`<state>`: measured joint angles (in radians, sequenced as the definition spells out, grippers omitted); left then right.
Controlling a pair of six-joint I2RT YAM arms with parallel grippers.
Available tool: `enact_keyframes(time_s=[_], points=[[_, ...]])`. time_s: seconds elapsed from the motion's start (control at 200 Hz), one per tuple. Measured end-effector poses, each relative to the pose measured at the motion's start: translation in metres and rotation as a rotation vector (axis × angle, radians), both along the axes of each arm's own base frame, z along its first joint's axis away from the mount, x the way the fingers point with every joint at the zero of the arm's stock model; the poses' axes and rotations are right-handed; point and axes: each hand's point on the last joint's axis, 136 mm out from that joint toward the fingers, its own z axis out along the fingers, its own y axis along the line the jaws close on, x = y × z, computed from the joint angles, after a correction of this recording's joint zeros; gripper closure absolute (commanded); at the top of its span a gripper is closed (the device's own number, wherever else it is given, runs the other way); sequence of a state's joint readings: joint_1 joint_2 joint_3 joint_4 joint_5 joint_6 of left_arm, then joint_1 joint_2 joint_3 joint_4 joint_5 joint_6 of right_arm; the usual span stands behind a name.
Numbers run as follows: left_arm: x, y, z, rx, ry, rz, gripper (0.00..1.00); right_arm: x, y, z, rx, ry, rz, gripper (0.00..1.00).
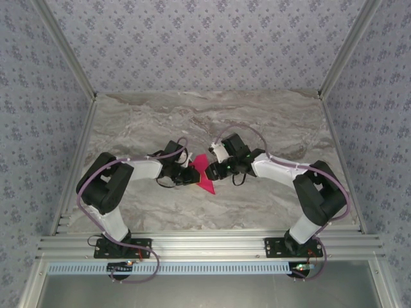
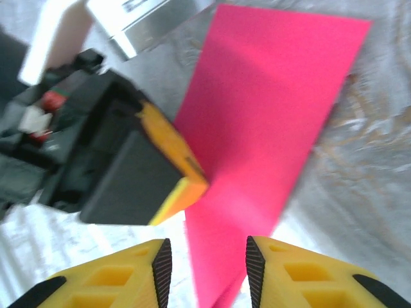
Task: Fold a paper plane with a square sheet of paper (fold left side to right side)
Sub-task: Third fold the triangle at the center of the table.
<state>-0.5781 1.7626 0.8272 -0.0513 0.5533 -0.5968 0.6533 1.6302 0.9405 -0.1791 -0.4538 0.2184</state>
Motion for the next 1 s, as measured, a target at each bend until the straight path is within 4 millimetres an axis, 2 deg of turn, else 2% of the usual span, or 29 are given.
enact_keyframes(time_s=[0.165, 0.325, 0.45, 0.999], points=[[0.0, 0.0, 0.0, 0.0, 0.0, 0.0, 0.88, -0.028, 0.008, -0.009, 0.056, 0.137, 0.046, 0.67], [0.0, 0.0, 0.0, 0.0, 0.0, 0.0, 0.88, -0.041, 0.013, -0.028, 0.051, 0.235, 0.069, 0.68], [0.0, 0.0, 0.0, 0.0, 0.0, 0.0, 0.88, -0.045, 0.012, -0.039, 0.027, 0.284, 0.066, 0.68], [0.0, 0.0, 0.0, 0.0, 0.0, 0.0, 0.88, -0.047, 0.003, -0.057, -0.091, 0.298, 0.07, 0.69]])
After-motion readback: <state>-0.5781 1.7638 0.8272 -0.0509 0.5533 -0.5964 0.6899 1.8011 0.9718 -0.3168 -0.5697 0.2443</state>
